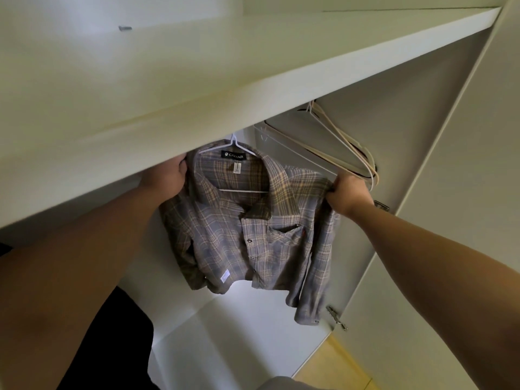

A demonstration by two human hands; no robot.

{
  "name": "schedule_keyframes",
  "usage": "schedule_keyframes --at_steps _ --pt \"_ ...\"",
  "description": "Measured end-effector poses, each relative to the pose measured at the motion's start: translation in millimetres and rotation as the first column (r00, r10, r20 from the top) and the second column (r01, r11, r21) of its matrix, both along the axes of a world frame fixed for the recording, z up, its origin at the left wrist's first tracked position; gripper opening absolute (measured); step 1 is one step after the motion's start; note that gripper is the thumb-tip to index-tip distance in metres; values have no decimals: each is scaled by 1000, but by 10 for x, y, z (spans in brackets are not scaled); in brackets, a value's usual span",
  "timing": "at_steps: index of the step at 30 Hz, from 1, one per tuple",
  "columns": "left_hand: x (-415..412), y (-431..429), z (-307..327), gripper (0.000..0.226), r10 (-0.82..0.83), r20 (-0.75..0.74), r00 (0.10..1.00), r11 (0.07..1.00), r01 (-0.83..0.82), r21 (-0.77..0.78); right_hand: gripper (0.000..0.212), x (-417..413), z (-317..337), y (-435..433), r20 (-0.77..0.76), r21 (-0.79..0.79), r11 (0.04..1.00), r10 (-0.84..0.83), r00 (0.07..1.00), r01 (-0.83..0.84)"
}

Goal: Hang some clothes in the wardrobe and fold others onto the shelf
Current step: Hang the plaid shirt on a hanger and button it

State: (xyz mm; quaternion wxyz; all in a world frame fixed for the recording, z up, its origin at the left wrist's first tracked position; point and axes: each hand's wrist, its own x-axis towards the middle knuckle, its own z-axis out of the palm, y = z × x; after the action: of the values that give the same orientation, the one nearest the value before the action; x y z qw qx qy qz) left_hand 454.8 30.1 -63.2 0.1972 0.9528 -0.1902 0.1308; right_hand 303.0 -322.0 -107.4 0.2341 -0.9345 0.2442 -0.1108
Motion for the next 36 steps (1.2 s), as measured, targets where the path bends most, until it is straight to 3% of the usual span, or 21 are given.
schedule_keyframes --at_steps 5,13,19,22,25,29,33,36 --pt "-148 -46 21 23 21 11 1000 994 -19 -103 5 -16 96 -21 12 -11 1000 -14 1000 14" --pt "-83 -16 -23 20 6 80 997 1000 -6 2 10 -207 42 24 262 -145 987 -25 965 65" --pt "-44 5 -54 10 -3 113 994 998 -4 59 11 -188 -119 -56 110 192 980 -73 991 51" --pt "-41 25 -50 11 6 93 996 997 -13 76 25 -156 -109 -89 100 239 971 -44 994 19" --pt "-47 64 -94 21 -3 78 997 998 -1 60 52 -131 -34 -2 130 151 988 19 991 -39" --pt "-145 174 -123 42 84 2 996 996 -84 -44 50 -74 96 202 306 -97 986 156 939 -132" --pt "-247 320 -188 18 214 120 969 974 -220 45 31 49 133 339 338 -257 953 246 908 -162" --pt "-262 422 -261 9 247 14 969 969 -246 -34 32 89 116 323 284 -242 959 214 935 -147"
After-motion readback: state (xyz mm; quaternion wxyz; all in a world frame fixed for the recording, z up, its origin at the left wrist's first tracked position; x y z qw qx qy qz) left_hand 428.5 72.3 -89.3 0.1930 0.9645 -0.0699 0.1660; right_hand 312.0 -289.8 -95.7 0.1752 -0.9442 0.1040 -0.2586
